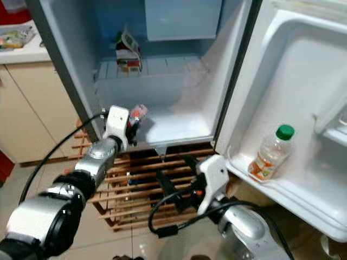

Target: Restocking fridge

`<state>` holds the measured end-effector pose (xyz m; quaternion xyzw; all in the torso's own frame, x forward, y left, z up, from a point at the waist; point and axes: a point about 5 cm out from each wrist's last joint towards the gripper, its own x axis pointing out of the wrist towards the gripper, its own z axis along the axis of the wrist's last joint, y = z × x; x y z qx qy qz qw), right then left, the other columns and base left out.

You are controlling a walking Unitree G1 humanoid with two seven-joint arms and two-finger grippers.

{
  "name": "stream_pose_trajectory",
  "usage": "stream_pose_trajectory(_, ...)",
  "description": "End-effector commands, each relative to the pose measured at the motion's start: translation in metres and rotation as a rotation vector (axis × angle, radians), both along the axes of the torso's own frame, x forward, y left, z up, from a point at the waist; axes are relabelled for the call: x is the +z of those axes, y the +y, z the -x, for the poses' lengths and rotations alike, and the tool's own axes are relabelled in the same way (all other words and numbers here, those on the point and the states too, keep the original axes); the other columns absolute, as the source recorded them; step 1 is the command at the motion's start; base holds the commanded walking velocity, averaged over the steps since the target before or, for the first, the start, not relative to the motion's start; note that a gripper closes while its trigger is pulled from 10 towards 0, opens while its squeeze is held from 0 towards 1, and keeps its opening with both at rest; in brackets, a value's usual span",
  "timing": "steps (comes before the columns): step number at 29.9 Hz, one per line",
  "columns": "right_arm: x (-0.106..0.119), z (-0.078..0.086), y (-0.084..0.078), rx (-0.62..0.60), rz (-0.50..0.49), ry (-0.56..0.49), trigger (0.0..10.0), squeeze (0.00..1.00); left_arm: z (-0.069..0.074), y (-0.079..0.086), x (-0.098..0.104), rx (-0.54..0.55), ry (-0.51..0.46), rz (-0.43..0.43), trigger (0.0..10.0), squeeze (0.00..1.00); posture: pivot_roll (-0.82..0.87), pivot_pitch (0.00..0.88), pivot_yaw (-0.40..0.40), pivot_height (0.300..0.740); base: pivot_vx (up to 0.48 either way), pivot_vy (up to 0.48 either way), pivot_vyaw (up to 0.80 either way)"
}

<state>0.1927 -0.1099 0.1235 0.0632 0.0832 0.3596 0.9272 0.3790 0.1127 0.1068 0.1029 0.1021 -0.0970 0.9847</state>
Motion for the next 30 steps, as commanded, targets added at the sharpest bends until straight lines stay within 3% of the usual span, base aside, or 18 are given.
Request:
stream_pose_trajectory(1, 0.004, 0.000, 0.002, 0.006, 0.017, -0.014, 10.0, 0.00, -0.003, 0.000, 0.005, 0.009, -0.023, -0.030, 10.0, 0.00, -0.30, 0.045, 0.081, 0.740, 0.000, 0.000, 0.00)
stream_pose_trajectory(2, 0.007, 0.005, 0.007, 0.010, 0.007, -0.004, 10.0, 0.00, -0.006, -0.003, 0.011, 0.048, -0.047, -0.032, 10.0, 0.00, -0.34, 0.085, 0.087, 0.740, 0.000, 0.000, 0.00)
stream_pose_trajectory(7, 0.008, 0.016, 0.009, 0.017, 0.009, 0.017, 10.0, 0.00, -0.009, -0.008, 0.020, 0.079, -0.090, -0.098, 10.0, 0.00, -0.37, 0.126, 0.087, 0.740, 0.000, 0.000, 0.00)
stream_pose_trajectory(8, 0.008, 0.021, 0.008, 0.021, 0.019, 0.032, 10.0, 0.00, -0.011, -0.009, 0.023, 0.091, -0.114, -0.186, 10.0, 0.00, -0.40, 0.158, 0.083, 0.740, 0.000, 0.000, 0.00)
stream_pose_trajectory(9, 0.008, 0.021, 0.008, 0.021, 0.019, 0.032, 10.0, 0.00, -0.011, -0.009, 0.023, 0.091, -0.114, -0.186, 10.0, 0.00, -0.40, 0.158, 0.083, 0.740, 0.000, 0.000, 0.00)
stream_pose_trajectory(10, 0.008, 0.031, 0.005, 0.012, 0.034, 0.053, 10.0, 0.00, -0.013, -0.004, 0.025, 0.120, -0.133, -0.298, 10.0, 0.00, -0.43, 0.192, 0.077, 0.740, 0.000, 0.000, 0.00)
stream_pose_trajectory(11, 0.008, 0.031, 0.005, 0.012, 0.034, 0.053, 10.0, 0.00, -0.013, -0.004, 0.025, 0.120, -0.133, -0.298, 10.0, 0.00, -0.43, 0.192, 0.077, 0.740, 0.000, 0.000, 0.00)
stream_pose_trajectory(14, 0.007, 0.045, 0.002, -0.009, 0.051, 0.092, 10.0, 0.00, -0.013, 0.008, 0.023, 0.162, -0.130, -0.405, 10.0, 0.00, -0.45, 0.224, 0.075, 0.740, 0.000, 0.000, 0.00)
stream_pose_trajectory(19, 0.007, 0.064, 0.001, -0.047, 0.059, 0.136, 10.0, 0.00, -0.014, 0.028, 0.025, 0.254, -0.122, -0.482, 10.0, 0.00, -0.48, 0.252, 0.081, 0.740, 0.000, 0.000, 0.00)
stream_pose_trajectory(23, 0.008, 0.069, 0.001, -0.057, 0.059, 0.149, 10.0, 0.00, -0.015, 0.038, 0.030, 0.336, -0.133, -0.462, 10.0, 0.00, -0.49, 0.256, 0.081, 0.740, 0.000, 0.000, 0.00)
stream_pose_trajectory(24, 0.008, 0.073, 0.000, -0.061, 0.066, 0.157, 10.0, 0.00, -0.016, 0.046, 0.034, 0.405, -0.136, -0.437, 10.0, 0.47, -0.50, 0.257, 0.082, 0.740, 0.000, 0.000, 0.00)
stream_pose_trajectory(25, 0.008, 0.074, 0.000, -0.063, 0.069, 0.159, 10.0, 0.00, -0.017, 0.048, 0.036, 0.422, -0.139, -0.424, 10.0, 0.85, -0.50, 0.257, 0.083, 0.740, 0.000, 0.000, 0.00)
stream_pose_trajectory(27, 0.008, 0.074, 0.000, -0.065, 0.072, 0.161, 10.0, 0.00, -0.017, 0.047, 0.037, 0.427, -0.142, -0.418, 10.0, 0.85, -0.50, 0.257, 0.083, 0.740, 0.000, 0.000, 0.00)
stream_pose_trajectory(28, 0.008, 0.075, -0.001, -0.068, 0.073, 0.164, 10.0, 0.00, -0.018, 0.045, 0.039, 0.423, -0.147, -0.410, 10.0, 1.00, -0.50, 0.256, 0.084, 0.740, 0.000, 0.000, 0.00)
stream_pose_trajectory(30, 0.007, 0.075, -0.001, -0.072, 0.074, 0.165, 10.0, 0.00, -0.019, 0.043, 0.042, 0.426, -0.158, -0.388, 10.0, 1.00, -0.50, 0.253, 0.083, 0.740, 0.000, 0.000, 0.00)
